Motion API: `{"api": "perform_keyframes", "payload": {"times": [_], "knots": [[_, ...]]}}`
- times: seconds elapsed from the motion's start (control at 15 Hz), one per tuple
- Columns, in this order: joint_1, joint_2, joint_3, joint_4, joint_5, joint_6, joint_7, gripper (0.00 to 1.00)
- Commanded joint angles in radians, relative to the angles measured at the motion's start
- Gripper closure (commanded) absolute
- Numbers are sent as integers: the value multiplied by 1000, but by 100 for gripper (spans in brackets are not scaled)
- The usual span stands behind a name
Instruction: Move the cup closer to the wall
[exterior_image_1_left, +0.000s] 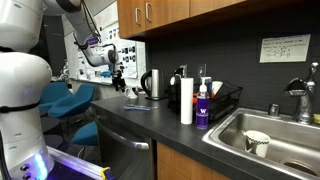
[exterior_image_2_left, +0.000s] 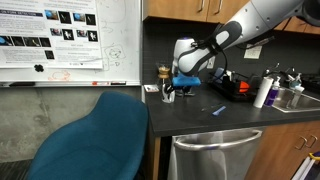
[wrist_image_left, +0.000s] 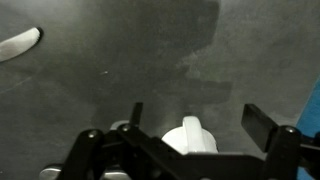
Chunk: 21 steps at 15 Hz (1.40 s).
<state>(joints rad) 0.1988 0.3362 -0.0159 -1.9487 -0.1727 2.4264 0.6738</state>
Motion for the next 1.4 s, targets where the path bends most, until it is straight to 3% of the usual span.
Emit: {"api": "perform_keyframes", "payload": {"times": [0.0, 0.87, 1.33], "knots": [[-8, -123, 31, -122, 51, -61, -71, 0], [-69, -433, 68, -370, 71, -308, -343, 0], [-101, -585, 73, -479, 77, -346, -436, 0]]}}
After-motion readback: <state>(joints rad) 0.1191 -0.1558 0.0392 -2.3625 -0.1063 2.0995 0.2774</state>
